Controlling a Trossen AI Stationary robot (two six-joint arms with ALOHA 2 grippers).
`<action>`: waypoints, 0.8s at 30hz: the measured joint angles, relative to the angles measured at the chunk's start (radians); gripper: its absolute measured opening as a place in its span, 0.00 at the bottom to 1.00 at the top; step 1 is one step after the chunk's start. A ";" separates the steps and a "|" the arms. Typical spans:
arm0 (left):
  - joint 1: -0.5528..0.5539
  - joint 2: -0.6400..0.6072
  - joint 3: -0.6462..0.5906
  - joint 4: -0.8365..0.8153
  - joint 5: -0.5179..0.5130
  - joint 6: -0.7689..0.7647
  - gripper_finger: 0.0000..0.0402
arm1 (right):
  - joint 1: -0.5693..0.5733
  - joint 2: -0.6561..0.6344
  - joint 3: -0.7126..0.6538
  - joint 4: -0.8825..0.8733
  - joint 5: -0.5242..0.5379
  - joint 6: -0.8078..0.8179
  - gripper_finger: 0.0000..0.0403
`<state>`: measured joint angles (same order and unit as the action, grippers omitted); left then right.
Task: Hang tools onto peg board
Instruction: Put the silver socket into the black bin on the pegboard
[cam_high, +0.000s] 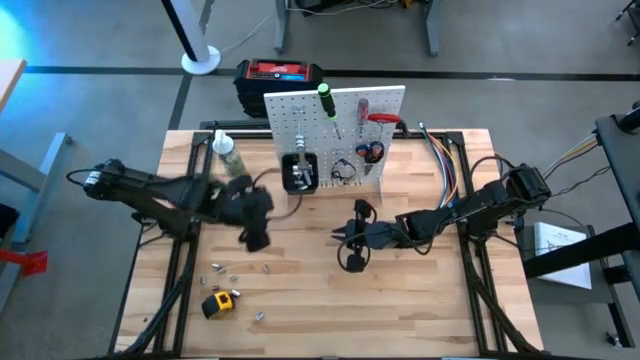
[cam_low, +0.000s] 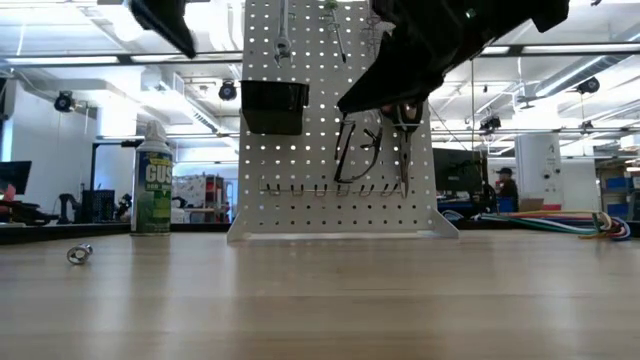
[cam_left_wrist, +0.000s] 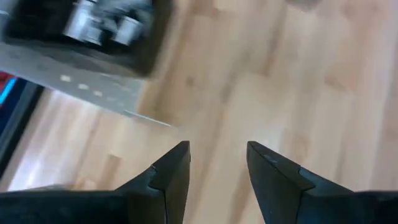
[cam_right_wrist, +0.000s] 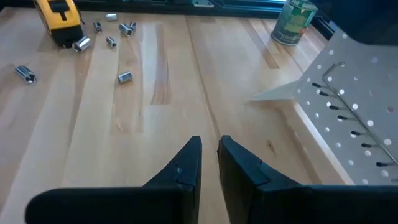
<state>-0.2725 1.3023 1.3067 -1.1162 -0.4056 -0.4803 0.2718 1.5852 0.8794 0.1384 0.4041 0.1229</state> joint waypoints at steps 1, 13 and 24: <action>-0.037 -0.006 -0.017 0.001 -0.002 -0.009 0.37 | 0.000 0.000 -0.003 0.000 0.001 0.003 0.10; -0.297 0.052 -0.291 0.246 0.033 -0.006 0.37 | 0.000 0.000 -0.008 0.000 0.001 -0.001 0.09; -0.284 0.074 -0.505 0.521 0.147 0.163 0.28 | -0.006 0.000 -0.008 -0.007 0.001 0.006 0.09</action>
<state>-0.5562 1.3766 0.8021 -0.5956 -0.2590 -0.3172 0.2657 1.5852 0.8715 0.1315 0.4050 0.1288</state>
